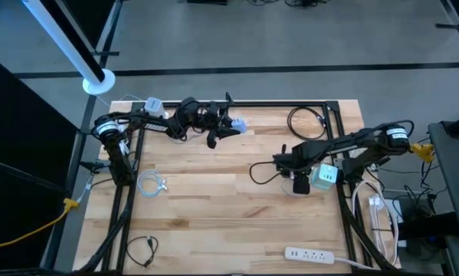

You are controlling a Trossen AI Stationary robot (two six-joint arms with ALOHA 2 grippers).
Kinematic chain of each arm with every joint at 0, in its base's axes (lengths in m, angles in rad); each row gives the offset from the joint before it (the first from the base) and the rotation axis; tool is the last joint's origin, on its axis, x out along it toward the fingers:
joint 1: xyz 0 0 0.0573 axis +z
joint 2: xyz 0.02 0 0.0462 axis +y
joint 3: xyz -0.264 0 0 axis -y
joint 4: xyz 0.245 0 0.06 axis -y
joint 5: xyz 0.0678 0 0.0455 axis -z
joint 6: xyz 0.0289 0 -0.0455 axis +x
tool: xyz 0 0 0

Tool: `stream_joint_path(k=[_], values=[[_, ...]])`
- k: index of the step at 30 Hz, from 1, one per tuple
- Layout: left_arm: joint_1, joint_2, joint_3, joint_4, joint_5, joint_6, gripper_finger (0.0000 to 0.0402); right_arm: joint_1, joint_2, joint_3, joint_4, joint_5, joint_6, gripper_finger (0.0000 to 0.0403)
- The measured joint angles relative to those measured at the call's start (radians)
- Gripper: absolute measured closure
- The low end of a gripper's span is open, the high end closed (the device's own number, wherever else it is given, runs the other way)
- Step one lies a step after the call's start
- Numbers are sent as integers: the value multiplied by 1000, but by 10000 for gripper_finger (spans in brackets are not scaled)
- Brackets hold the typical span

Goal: Insert USB
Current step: Insert the white charger cable into the purple charger adapter

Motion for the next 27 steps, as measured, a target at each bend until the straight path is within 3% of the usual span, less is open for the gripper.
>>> stream_joint_path(k=[15, 20, 23, 25, 27], values=[[27, 0, -13, -6, 16, -4, 284, 2, -23, 163, -225, 110, 29, 384], [30, 0, -13, -6, 10, -8, 284, 3, -127, 364, -463, 495, 88, 386], [29, 0, -13, -5, 4, -8, 284, 9, -186, 450, -475, 715, 151, 386], [29, 0, -13, -5, 4, -14, 284, 10, -230, 475, -407, 722, 156, 386], [29, 0, -13, -5, 4, -18, 284, 10, -273, 480, -327, 599, 93, 386]])
